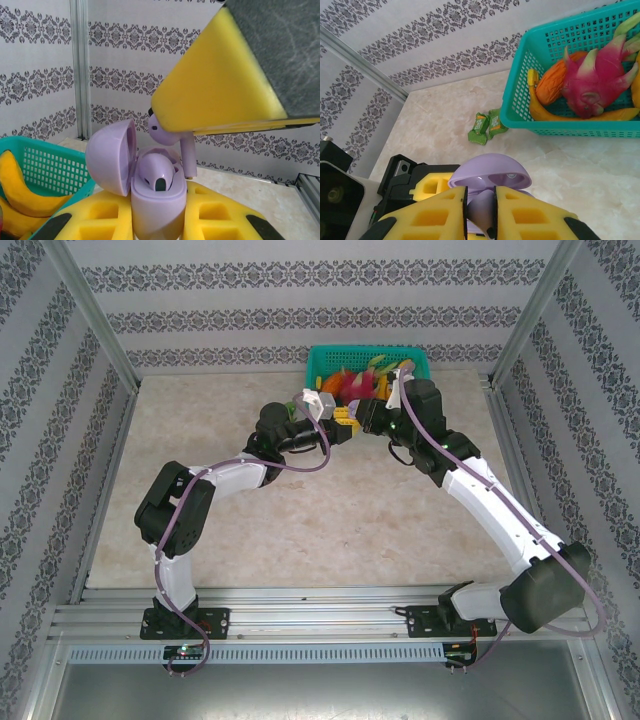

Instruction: Insert wireless bluetooth earbuds into charging case

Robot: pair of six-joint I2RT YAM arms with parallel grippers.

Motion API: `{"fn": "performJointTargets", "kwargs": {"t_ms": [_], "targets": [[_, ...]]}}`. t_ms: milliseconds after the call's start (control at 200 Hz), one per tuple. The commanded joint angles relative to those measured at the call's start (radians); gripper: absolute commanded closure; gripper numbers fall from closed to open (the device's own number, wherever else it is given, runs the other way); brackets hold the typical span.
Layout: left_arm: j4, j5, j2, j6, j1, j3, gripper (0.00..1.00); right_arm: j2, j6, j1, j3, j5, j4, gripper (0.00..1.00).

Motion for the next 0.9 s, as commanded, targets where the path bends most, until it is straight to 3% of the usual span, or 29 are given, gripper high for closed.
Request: {"fn": "performJointTargets", "kwargs": {"t_ms": [0, 894], "targets": [[0.019, 0.032, -0.023, -0.008, -0.02, 0.014, 1.0, 0.009, 0.015, -0.004, -0.01, 0.0, 0.027, 0.81], [0.017, 0.029, -0.015, -0.013, -0.023, 0.014, 1.0, -0.048, 0.028, -0.033, -0.016, 0.005, 0.044, 0.82]]}}
